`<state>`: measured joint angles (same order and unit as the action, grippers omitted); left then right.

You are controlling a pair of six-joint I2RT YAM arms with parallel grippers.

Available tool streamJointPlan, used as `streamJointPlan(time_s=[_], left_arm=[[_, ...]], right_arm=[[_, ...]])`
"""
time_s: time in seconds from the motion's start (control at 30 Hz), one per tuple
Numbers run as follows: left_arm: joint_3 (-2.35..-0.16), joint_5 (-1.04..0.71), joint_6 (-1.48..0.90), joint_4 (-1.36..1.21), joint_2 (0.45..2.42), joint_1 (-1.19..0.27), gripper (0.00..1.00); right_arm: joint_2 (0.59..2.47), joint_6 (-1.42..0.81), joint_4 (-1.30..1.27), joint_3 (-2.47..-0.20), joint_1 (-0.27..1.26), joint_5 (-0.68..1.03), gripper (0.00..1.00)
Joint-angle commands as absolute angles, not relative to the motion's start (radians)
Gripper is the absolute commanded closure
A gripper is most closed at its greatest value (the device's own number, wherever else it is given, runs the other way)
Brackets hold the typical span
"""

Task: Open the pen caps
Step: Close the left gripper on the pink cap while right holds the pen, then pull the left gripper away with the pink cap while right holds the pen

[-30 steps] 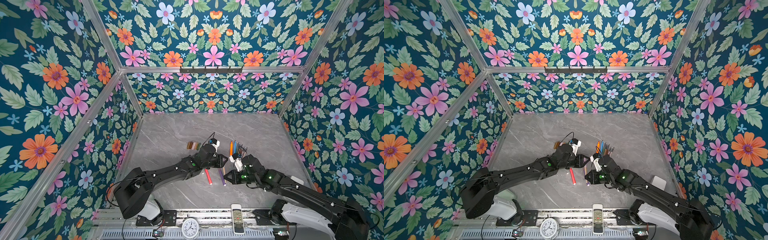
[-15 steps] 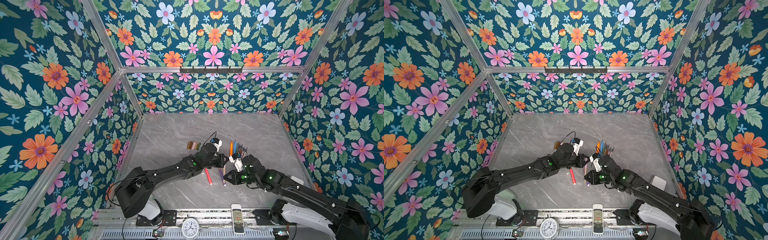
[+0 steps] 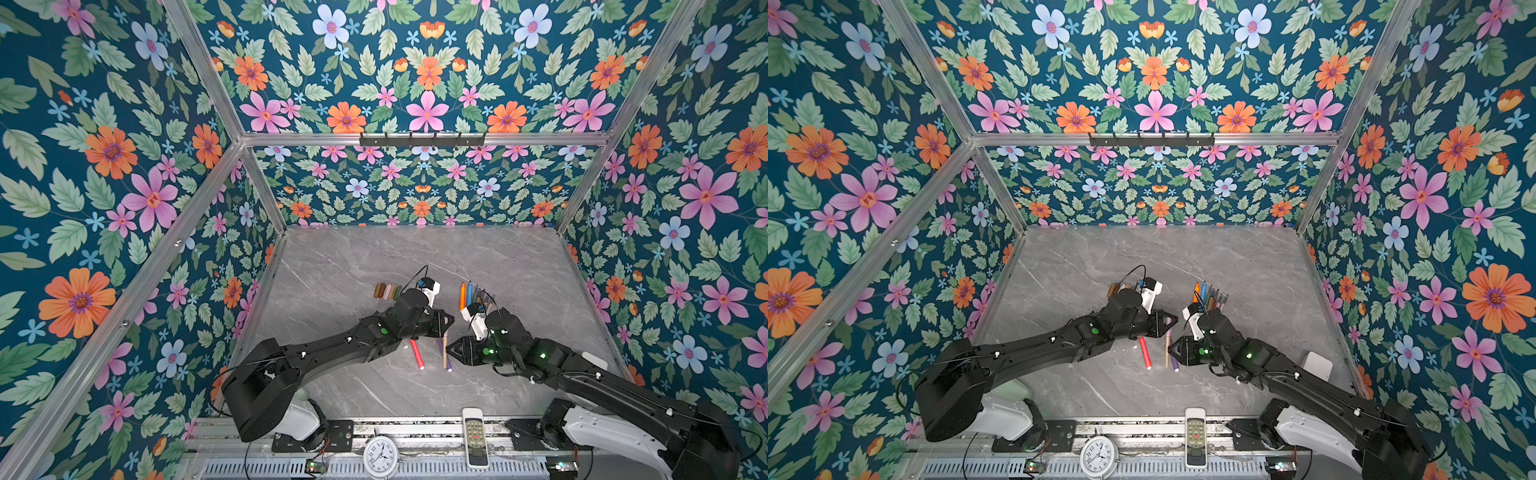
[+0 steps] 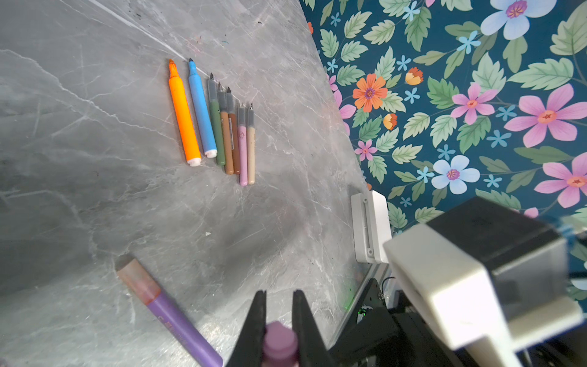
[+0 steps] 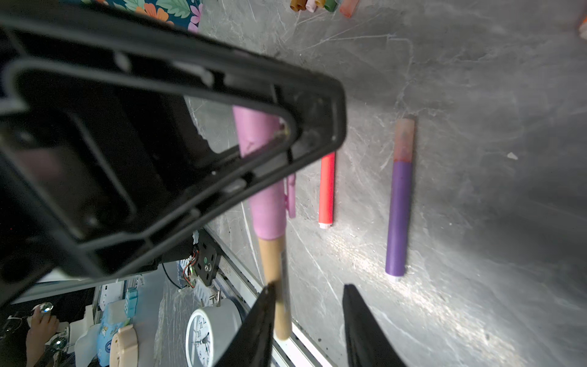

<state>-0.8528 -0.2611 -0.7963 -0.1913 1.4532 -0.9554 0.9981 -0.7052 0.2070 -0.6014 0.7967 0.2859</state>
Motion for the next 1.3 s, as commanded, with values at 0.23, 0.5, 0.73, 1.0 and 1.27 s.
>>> streamJointPlan(time_s=[0.23, 0.5, 0.73, 1.0, 1.27], left_arm=[[-0.819, -0.248, -0.836, -0.272, 1.406, -0.956, 1.0], [-0.971, -0.245, -0.696, -0.115, 1.428, -0.803, 1.0], [-1.153, -0.3, -0.627, -0.063, 1.512, -0.639, 1.0], [-1.063, -0.269, -0.572, -0.028, 1.486, -0.639, 1.0], [-1.068, -0.116, -0.441, 0.158, 1.462, -0.601, 1.0]], right_arm=[[1.086, -0.724, 0.103, -0.633, 0.798, 0.299, 0.68], [1.037, -0.737, 0.05, -0.519, 0.851, 0.276, 1.0], [1.001, -0.822, 0.042, -0.468, 0.982, 0.171, 1.0], [0.845, -0.778, 0.257, -0.514, 0.877, 0.104, 1.0], [0.764, -0.694, 0.373, -0.518, 0.689, 0.181, 1.0]])
